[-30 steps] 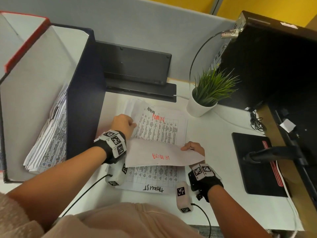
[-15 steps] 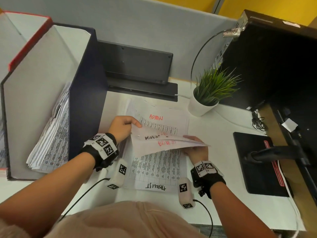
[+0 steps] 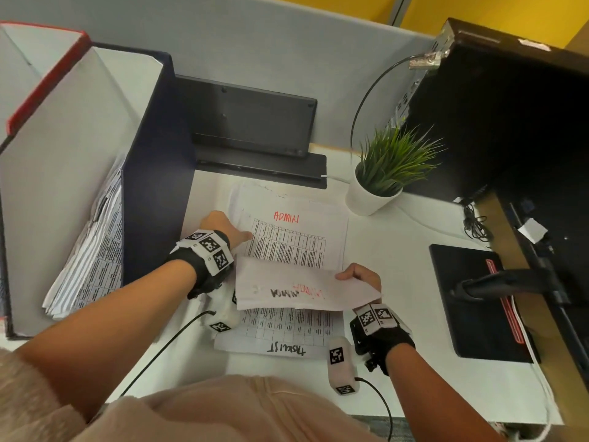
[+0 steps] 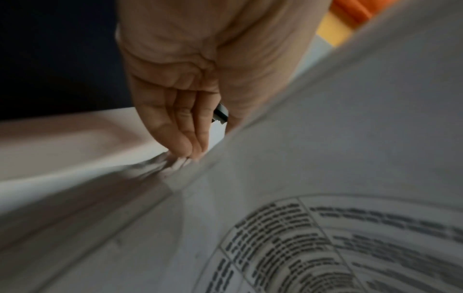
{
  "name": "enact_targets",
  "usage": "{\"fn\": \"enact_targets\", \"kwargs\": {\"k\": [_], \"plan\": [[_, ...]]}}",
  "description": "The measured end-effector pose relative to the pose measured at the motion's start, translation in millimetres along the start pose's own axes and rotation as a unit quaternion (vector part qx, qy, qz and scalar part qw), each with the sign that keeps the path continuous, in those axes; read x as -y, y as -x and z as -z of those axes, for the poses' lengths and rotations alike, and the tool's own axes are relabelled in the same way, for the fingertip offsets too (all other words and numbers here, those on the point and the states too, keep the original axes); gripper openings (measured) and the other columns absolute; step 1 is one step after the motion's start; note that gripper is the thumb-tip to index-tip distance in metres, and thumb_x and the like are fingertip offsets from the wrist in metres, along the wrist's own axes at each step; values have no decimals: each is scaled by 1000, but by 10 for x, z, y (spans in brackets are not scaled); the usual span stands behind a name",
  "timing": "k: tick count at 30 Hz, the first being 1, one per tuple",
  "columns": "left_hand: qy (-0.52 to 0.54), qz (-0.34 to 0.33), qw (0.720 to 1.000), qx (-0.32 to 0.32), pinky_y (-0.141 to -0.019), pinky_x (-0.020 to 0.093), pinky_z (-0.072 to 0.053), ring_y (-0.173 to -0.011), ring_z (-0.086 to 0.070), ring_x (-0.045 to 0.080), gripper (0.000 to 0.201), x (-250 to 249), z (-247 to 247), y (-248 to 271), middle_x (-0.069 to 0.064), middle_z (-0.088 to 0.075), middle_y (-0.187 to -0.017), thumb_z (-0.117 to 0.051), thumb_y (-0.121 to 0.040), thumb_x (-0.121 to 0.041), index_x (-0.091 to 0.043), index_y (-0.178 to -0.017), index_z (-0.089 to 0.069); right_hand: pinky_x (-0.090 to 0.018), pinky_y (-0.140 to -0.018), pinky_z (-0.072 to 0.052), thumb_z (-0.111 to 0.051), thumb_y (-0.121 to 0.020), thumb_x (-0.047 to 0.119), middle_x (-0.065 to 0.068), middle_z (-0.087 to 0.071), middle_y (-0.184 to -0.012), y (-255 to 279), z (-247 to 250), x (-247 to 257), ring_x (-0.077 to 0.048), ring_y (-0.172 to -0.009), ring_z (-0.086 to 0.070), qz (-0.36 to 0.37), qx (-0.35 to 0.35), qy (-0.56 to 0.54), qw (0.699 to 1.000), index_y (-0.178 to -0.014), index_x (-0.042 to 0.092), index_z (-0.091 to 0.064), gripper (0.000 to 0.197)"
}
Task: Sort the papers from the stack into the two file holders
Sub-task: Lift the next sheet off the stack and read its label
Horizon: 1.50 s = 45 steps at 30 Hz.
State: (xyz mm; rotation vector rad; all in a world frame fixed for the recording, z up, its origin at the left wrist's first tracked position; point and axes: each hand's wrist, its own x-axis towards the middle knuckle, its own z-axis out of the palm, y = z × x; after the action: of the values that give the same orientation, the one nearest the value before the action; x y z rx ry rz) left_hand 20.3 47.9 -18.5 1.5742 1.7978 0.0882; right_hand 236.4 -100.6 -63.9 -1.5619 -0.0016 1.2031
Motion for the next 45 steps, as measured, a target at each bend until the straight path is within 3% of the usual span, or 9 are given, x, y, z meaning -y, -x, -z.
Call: {"fn": "enact_targets", "kwargs": {"k": [8, 12, 15, 20, 26, 31, 34, 37, 45], "plan": [[22, -110, 993, -41, -58, 25, -41, -56, -48, 18, 31, -7, -90, 46, 2, -48, -57, -71, -80, -22, -11, -57, -53, -18, -40, -39, -42, -69, -16, -3, -42, -39, -17, -51, 42, -23, -44, -43, 61, -3, 4, 998, -27, 11, -41, 50], [149, -163, 973, -62, -66, 24, -45, -70, -55, 16, 13, 72, -128, 95, 0, -58, -82, -58, -89, -6, -11, -94, -68, -21, -48, -40, -41, -70, -20, -4, -47, -48, -43, -47, 57, -21, -48, -44, 88, 1, -4, 996, -33, 8, -47, 47], [264, -155, 952, -23, -64, 23, -51, -77, -61, 18, 23, 144, -119, 145, 5, -63, -92, -55, -88, 4, -13, -80, -67, -15, -42, -43, -37, -75, -20, -5, -53, -46, -55, -13, 46, -14, -41, -50, 101, 5, 41, 994, -33, 7, -48, 52], [338, -139, 931, 7, -60, 18, -52, -85, -60, 26, 30, 204, -77, 239, 13, -63, -89, -54, -82, 14, -9, -65, -61, -8, -42, -32, -70, -73, -5, 2, -41, -57, -29, 1, 21, -9, -51, -36, 258, -53, 307, 915, -73, 13, -40, 35], [336, -126, 933, 12, -93, 40, -49, -95, -60, 30, 38, 185, -77, 219, 15, -64, -93, -43, -79, 21, -8, -60, -59, -3, -48, -38, -59, -75, -14, 0, -56, -63, 40, 90, 44, -11, -62, -55, 264, -3, 306, 915, -87, 0, -70, 22], [349, -148, 925, 14, -71, 28, -47, -81, -56, 21, 22, 145, -43, 261, 11, -60, -90, -47, -88, 7, -8, -80, -61, -21, -72, -50, -62, -85, 9, -16, -66, -93, 9, -251, 41, -28, -95, -62, 126, -114, 454, 875, -94, 8, -64, 9], [362, -117, 924, 30, -67, 27, -41, -74, -54, 15, 23, 85, -19, 293, 1, -59, -83, -41, -98, -27, -15, -93, -59, -23, -64, -46, -74, -77, 28, 1, -62, -72, 47, -134, 50, -12, -66, -57, 238, -60, 282, 928, -82, 12, -63, 20], [377, -85, 918, 88, -71, 25, -43, -83, -59, 9, 44, 39, -17, 309, -5, -64, -93, -33, -94, -54, -22, -103, -60, -17, -76, -48, -68, -83, 26, 3, -64, -104, 131, -129, 99, -11, -93, -60, 246, -36, 176, 952, -116, 11, -61, 37], [223, -269, 937, -21, -78, 18, -48, -92, -61, 9, 25, -68, 39, 491, 1, -64, -111, -58, -90, -11, -10, -114, -56, -7, -73, -51, -65, -86, 14, -6, -64, -111, 441, -424, 399, -7, -94, -62, 365, -44, 79, 927, -118, 6, -58, 34]]}}
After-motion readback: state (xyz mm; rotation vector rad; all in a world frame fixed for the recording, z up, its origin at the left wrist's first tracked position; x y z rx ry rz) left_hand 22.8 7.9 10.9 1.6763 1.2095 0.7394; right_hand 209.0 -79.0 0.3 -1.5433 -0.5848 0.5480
